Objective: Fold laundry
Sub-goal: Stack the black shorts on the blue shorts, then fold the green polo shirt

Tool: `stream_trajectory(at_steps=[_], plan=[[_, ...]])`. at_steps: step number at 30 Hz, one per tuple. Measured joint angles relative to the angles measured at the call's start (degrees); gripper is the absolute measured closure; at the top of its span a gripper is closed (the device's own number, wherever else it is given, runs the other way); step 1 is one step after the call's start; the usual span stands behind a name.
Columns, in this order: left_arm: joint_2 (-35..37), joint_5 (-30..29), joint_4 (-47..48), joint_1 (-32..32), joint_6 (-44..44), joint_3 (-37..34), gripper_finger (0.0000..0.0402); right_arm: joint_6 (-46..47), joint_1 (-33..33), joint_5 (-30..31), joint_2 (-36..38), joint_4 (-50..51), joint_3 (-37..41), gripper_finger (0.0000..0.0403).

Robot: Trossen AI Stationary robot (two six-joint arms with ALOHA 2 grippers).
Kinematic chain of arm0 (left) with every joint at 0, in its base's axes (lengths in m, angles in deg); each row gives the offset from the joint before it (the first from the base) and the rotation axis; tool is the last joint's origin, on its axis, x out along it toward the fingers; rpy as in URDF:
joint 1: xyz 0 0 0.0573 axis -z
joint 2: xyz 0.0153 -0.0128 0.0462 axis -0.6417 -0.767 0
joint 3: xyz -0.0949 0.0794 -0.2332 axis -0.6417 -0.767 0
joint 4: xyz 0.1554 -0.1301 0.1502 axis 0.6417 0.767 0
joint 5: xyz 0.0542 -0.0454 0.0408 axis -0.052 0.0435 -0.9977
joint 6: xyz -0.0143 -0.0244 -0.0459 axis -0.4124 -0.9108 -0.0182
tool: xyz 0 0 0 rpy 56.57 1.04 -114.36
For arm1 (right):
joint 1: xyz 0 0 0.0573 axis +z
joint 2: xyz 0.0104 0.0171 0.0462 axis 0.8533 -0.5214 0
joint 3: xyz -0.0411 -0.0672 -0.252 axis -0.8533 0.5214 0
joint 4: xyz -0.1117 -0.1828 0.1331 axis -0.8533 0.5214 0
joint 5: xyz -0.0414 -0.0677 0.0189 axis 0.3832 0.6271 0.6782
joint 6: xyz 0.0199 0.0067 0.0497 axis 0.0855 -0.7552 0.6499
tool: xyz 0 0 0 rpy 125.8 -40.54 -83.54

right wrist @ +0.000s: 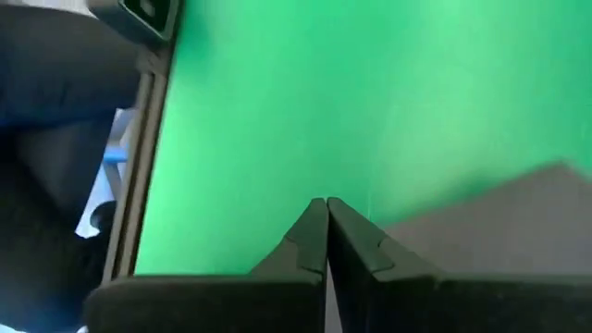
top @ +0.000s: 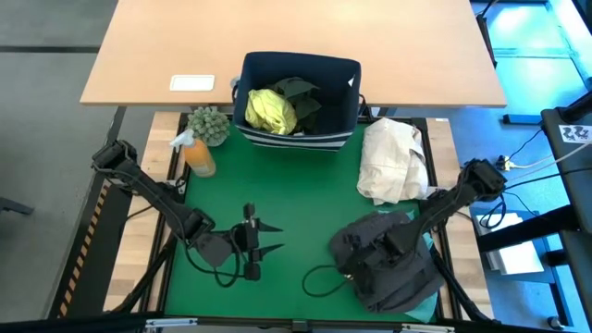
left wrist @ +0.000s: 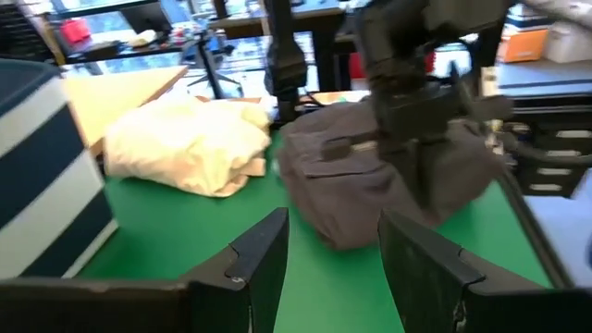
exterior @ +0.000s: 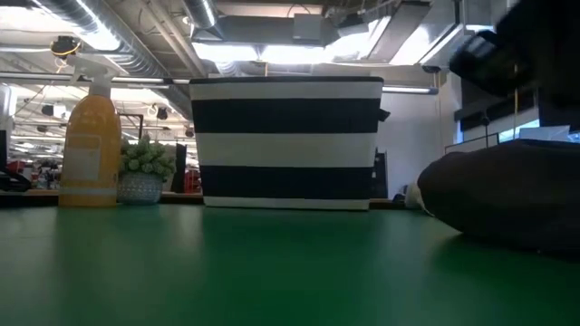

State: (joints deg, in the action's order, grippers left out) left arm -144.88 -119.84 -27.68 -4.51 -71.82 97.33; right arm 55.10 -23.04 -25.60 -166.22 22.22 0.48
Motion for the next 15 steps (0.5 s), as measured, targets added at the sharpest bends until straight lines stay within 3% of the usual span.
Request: stream_trajectory(at_steps=[8,12,15], plan=[[-0.02,-1.01,0.48,-2.31,0.72,0.0,0.0239,-15.7,-3.31,8.98,0.38,-9.06,0.0,0.0396],[0.59,-3.32,0.23,-3.12,7.88,0.0,0.0239,-22.18,-5.44,15.81,3.26,-8.16,0.0,0.0396],[2.27,-1.92,0.15,-5.12,10.05,0.02,0.0239,-25.02,-7.95,16.66,5.44,-8.58,0.0,0.0396]])
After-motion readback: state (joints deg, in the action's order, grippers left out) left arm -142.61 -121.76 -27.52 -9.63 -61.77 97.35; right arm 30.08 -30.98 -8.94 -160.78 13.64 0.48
